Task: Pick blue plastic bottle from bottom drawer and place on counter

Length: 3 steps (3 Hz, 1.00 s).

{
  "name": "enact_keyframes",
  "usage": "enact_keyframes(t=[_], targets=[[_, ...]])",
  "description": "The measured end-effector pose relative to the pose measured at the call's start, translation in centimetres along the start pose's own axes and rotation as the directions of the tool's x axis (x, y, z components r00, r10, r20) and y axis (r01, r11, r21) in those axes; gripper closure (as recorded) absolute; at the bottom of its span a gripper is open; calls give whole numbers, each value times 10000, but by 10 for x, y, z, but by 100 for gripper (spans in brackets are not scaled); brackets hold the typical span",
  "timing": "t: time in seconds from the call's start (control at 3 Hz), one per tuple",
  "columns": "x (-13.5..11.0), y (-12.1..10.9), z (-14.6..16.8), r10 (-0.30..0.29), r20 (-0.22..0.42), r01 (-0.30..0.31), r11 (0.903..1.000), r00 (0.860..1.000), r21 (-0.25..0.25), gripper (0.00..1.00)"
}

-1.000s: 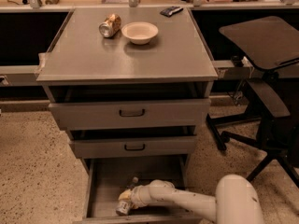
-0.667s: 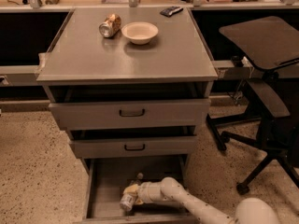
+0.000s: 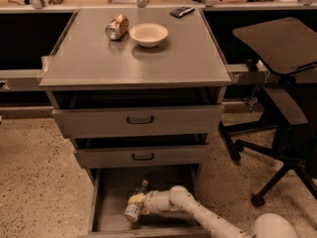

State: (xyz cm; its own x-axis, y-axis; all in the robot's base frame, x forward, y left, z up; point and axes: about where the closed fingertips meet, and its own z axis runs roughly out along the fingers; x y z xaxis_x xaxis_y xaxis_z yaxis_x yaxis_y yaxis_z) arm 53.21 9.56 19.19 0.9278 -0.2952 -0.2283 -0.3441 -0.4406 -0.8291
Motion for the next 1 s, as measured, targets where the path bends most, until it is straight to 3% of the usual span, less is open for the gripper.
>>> enact_keyframes(t=[0.33,0.67,1.0], targets=[[-10,-18,-8,-584,237,569,9967,9980,587,100],[-57,-76,-46,-2398,645,2181,9458,9687,2408,100],[-98,-109,-69,-3386,1263,2731,8890,9324,3675,100]])
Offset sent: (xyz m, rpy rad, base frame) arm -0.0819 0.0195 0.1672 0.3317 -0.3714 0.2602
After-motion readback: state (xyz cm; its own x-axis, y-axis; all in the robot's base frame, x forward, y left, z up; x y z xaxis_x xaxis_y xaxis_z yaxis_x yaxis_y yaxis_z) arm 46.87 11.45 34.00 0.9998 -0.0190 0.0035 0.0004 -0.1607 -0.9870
